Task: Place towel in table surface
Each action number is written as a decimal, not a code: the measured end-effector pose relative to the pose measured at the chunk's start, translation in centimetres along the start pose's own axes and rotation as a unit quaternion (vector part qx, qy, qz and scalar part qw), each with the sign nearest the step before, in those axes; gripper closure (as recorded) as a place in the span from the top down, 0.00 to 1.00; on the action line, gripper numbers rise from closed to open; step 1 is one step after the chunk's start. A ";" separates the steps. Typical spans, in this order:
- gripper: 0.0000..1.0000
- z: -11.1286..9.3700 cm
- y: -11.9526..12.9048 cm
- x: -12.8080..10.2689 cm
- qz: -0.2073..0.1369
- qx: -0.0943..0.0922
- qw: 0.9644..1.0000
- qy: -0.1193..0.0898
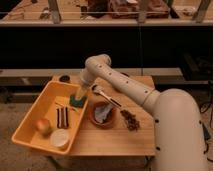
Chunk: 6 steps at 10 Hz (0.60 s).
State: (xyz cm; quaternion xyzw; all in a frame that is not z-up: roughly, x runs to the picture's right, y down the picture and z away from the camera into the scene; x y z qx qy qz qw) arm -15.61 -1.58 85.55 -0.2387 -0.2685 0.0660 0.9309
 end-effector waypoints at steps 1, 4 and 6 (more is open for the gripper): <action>0.80 0.0 0.0 0.0 0.000 0.000 1.000 0.000; 0.80 -2.0 0.4 0.2 -0.025 -0.012 1.000 0.013; 0.80 -6.2 1.5 0.0 -0.051 -0.010 0.998 0.034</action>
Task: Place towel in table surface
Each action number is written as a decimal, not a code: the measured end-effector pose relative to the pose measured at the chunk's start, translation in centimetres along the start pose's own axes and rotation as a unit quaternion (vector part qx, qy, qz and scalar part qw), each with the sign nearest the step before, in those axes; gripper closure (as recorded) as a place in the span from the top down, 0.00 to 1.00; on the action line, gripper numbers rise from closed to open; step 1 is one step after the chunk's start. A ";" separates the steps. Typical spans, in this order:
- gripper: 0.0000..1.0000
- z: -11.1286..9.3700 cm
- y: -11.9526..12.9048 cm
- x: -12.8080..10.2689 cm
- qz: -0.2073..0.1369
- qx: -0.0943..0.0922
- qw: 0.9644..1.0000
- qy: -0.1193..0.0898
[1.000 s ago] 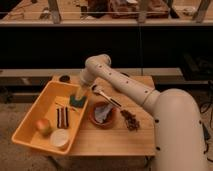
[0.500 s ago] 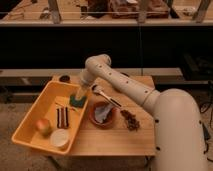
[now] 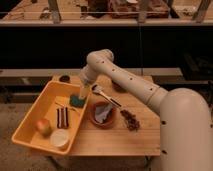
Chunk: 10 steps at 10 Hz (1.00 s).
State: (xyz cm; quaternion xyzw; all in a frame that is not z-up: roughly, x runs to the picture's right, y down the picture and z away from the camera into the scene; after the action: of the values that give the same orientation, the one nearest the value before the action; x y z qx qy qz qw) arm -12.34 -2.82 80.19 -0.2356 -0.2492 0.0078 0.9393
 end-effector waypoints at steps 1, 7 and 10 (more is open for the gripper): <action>0.80 -2.5 0.7 -0.4 -0.010 -0.001 1.000 0.010; 0.80 -9.3 2.8 2.8 -0.011 -0.015 0.997 0.069; 0.80 -8.3 4.0 6.3 -0.004 -0.021 0.996 0.091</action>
State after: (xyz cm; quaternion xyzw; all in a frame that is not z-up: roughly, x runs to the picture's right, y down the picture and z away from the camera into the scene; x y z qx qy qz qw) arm -2.51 -2.13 74.97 -0.2538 -0.1639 -0.0230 0.9530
